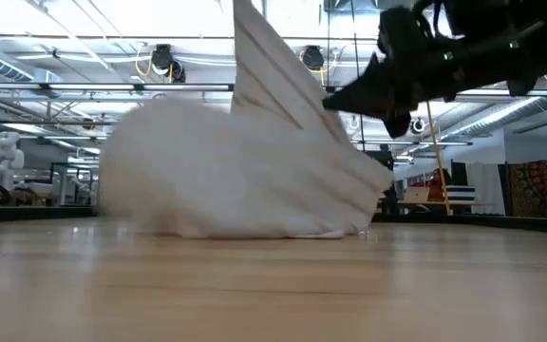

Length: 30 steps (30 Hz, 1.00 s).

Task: Roll towel
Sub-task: Roll the white towel

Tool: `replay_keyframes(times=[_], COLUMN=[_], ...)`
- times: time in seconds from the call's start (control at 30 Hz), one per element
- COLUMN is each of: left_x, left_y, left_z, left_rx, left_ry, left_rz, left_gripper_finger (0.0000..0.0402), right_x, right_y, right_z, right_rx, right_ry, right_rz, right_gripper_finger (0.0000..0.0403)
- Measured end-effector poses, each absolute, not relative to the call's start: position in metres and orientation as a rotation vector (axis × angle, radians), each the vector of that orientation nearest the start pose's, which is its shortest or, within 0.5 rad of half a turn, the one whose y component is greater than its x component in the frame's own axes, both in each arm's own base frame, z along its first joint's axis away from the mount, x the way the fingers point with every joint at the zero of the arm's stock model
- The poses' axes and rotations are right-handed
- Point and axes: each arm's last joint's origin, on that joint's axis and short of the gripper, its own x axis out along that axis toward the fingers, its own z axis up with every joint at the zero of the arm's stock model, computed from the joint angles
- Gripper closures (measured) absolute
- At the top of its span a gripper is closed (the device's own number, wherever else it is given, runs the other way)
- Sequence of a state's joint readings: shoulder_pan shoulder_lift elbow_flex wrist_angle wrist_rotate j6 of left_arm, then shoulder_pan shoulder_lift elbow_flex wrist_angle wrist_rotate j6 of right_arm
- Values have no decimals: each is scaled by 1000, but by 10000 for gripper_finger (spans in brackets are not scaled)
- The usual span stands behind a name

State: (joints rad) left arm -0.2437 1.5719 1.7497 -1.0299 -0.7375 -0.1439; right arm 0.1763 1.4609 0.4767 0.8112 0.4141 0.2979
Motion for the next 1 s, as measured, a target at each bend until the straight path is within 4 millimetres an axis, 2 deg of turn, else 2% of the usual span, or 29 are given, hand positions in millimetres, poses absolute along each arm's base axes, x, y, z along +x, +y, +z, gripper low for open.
replay_keyframes(times=[0.23, 0.43, 0.57, 0.67, 0.8, 1.0], left_x=[306, 312, 313, 313, 313, 316], left_y=[-56, -56, -57, -57, -57, -59], left_z=[404, 410, 412, 412, 411, 409], left_rx=[299, 344, 354, 354, 345, 328], left_ry=[750, 690, 671, 673, 678, 678], left_rz=[417, 392, 385, 386, 359, 332], left_gripper_finger=[394, 394, 388, 381, 383, 392], right_x=[266, 254, 240, 231, 224, 231], right_y=[37, 39, 41, 44, 51, 64], right_z=[201, 220, 227, 222, 204, 175], right_rx=[171, 70, 90, 130, 178, 215], right_ry=[-37, -42, 27, 154, 332, 466], right_rz=[-212, -198, -182, -173, -174, -173], right_gripper_finger=[403, 403, 403, 403, 403, 403])
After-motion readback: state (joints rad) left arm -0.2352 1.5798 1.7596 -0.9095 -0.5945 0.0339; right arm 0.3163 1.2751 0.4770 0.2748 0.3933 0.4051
